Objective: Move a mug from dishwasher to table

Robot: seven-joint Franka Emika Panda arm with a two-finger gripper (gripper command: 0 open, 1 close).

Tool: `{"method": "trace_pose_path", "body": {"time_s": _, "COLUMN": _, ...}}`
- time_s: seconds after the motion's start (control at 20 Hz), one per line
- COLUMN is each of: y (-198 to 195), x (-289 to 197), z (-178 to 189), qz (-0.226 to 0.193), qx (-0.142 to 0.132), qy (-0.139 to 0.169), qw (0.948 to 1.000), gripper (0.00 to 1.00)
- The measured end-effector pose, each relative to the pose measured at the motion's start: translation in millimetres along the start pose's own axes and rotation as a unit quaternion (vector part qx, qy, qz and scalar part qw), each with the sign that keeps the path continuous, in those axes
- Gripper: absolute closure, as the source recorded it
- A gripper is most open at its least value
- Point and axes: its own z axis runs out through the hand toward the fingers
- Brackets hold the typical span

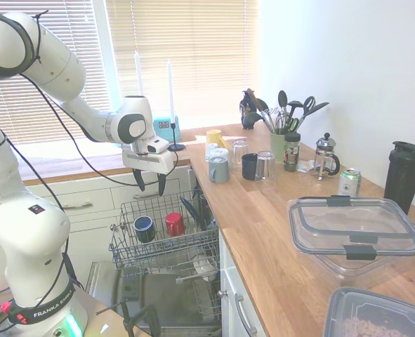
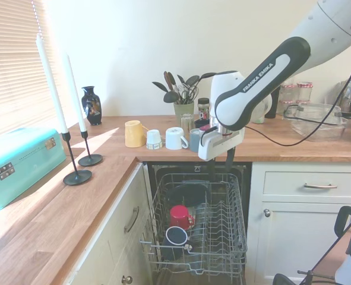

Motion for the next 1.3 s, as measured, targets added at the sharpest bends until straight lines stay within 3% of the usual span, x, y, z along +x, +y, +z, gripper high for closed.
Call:
{"method": "trace_pose_path", "body": {"time_s": 0.35, "y": -42.7, "x": -7.7, "z": 50.3, "qz": -0.063, "qx": -0.019, "qy": 0.016, "qw": 0.9977, "gripper": 0.00}}
{"method": "trace_pose_path", "body": {"time_s": 0.65, "y": -77.5, "x": -22.3, "z": 95.9, "qz": -0.102, "qx": -0.024, "qy": 0.006, "qw": 0.9944, "gripper": 0.00}}
{"method": "trace_pose_path", "body": {"time_s": 1.3, "y": -87.3, "x": -9.8, "z": 169.7, "qz": -0.151, "qx": -0.034, "qy": 0.010, "qw": 0.9879, "gripper": 0.00}}
